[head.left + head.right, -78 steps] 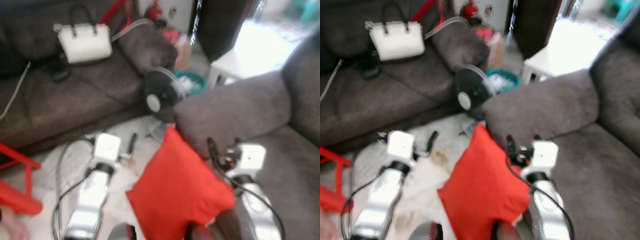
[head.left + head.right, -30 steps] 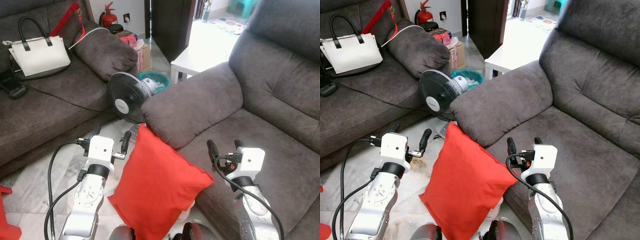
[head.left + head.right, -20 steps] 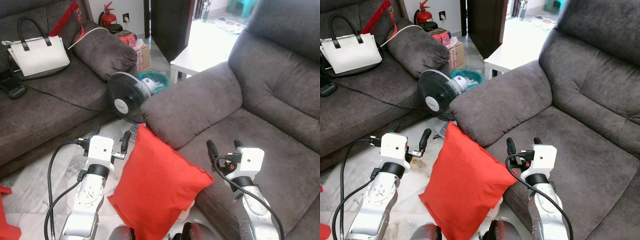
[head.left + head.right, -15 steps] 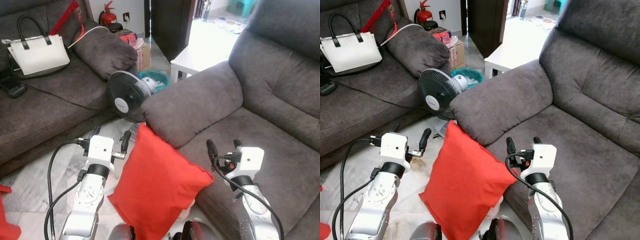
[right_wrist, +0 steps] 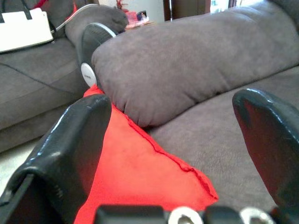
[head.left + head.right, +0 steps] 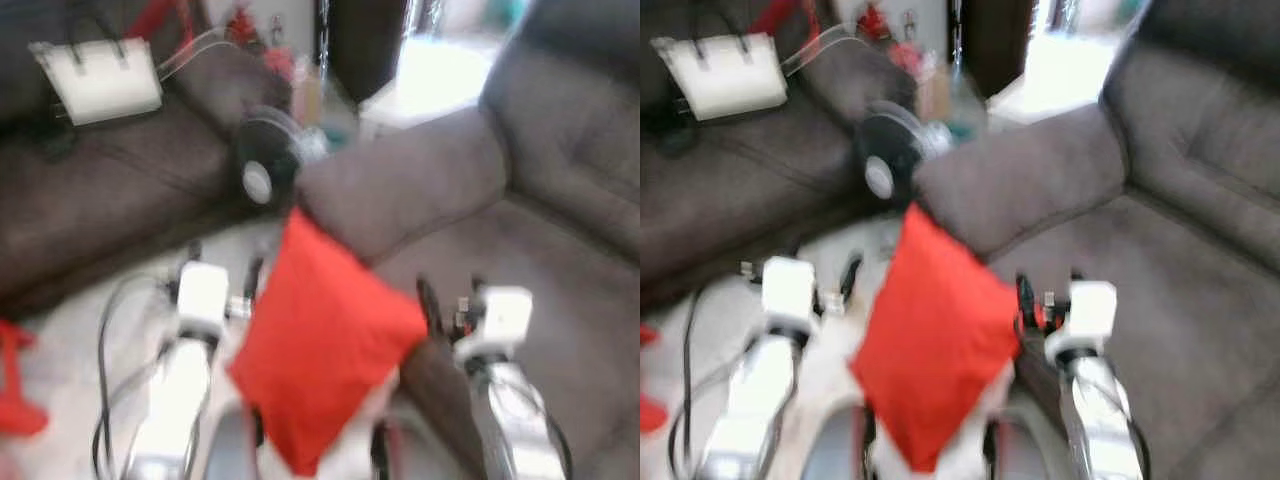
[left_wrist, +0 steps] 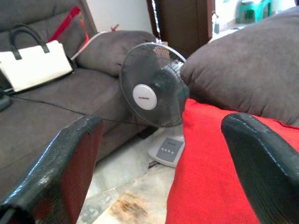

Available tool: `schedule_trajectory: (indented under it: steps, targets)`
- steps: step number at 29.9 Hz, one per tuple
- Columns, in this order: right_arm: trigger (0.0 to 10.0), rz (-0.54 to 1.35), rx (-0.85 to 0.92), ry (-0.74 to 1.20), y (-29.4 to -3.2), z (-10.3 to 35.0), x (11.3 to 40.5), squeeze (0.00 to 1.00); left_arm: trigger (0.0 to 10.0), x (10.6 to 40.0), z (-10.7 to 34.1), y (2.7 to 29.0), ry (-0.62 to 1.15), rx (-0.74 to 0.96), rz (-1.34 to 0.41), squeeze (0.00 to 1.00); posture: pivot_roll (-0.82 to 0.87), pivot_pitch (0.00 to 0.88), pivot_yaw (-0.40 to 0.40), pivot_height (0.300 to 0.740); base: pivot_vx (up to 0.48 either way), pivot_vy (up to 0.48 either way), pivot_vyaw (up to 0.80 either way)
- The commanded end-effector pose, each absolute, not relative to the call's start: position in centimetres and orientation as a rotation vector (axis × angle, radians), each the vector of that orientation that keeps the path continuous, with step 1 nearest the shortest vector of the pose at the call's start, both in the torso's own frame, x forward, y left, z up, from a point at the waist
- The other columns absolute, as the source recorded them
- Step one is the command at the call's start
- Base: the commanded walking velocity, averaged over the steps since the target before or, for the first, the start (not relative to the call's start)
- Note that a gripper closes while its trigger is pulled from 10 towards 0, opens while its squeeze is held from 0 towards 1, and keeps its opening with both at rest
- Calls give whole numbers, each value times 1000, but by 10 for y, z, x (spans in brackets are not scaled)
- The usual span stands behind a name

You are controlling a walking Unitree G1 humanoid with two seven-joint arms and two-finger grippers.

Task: Move the pillow to the sofa from floor

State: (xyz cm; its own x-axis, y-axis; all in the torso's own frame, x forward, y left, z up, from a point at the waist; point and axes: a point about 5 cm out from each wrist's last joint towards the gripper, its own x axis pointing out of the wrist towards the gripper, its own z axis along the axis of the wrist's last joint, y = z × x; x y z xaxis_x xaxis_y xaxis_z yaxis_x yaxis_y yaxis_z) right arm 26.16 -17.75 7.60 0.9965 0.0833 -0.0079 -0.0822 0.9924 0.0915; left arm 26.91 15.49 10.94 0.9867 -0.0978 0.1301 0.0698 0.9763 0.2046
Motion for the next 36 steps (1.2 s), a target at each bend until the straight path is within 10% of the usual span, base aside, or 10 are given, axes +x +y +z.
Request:
schedule_trajectory:
  steps: [1, 36]
  targets:
    - [10000, 82, 92, 13, -178, 76, 262, 0, 10000, 273, 117, 153, -171, 214, -87, 0, 140, 81, -28, 600, 0, 0, 0]
    - [10000, 92, 88, 27, -176, 75, 262, 0, 10000, 274, 115, 151, -157, 209, -103, 0, 134, 65, -24, 561, 0, 0, 0]
